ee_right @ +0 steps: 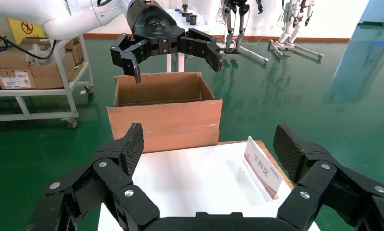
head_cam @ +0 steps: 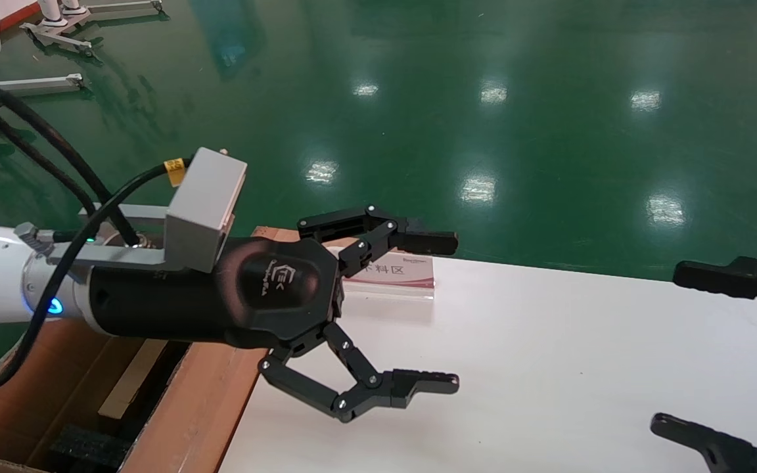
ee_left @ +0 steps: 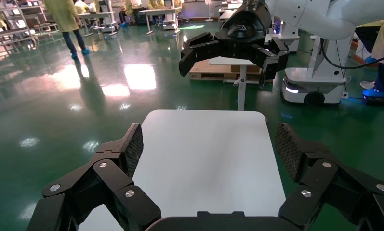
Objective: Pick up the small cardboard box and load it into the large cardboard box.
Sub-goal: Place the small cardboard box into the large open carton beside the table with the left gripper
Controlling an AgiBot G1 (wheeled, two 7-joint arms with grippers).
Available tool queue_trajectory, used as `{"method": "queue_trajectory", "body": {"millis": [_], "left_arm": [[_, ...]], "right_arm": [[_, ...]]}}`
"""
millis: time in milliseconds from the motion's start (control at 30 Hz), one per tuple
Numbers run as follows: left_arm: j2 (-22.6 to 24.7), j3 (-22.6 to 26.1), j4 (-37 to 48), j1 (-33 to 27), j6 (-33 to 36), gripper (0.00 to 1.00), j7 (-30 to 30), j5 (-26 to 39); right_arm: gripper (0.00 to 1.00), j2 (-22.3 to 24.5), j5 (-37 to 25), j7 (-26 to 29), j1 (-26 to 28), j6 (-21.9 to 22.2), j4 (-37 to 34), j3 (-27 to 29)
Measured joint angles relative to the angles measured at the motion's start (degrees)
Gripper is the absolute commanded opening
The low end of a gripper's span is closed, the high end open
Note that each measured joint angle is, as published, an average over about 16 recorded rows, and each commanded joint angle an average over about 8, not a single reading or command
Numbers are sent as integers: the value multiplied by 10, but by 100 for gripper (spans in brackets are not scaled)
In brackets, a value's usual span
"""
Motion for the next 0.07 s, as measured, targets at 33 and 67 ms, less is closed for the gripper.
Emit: {"method": "queue_trajectory", "body": {"millis": [33, 67], "left_arm": [[0, 0, 0, 0, 0, 100, 0, 0], [0, 0, 0, 0, 0, 100, 0, 0]], "right_arm": [[100, 0, 0, 0, 0, 0, 0, 0], [100, 0, 0, 0, 0, 0, 0, 0]]}}
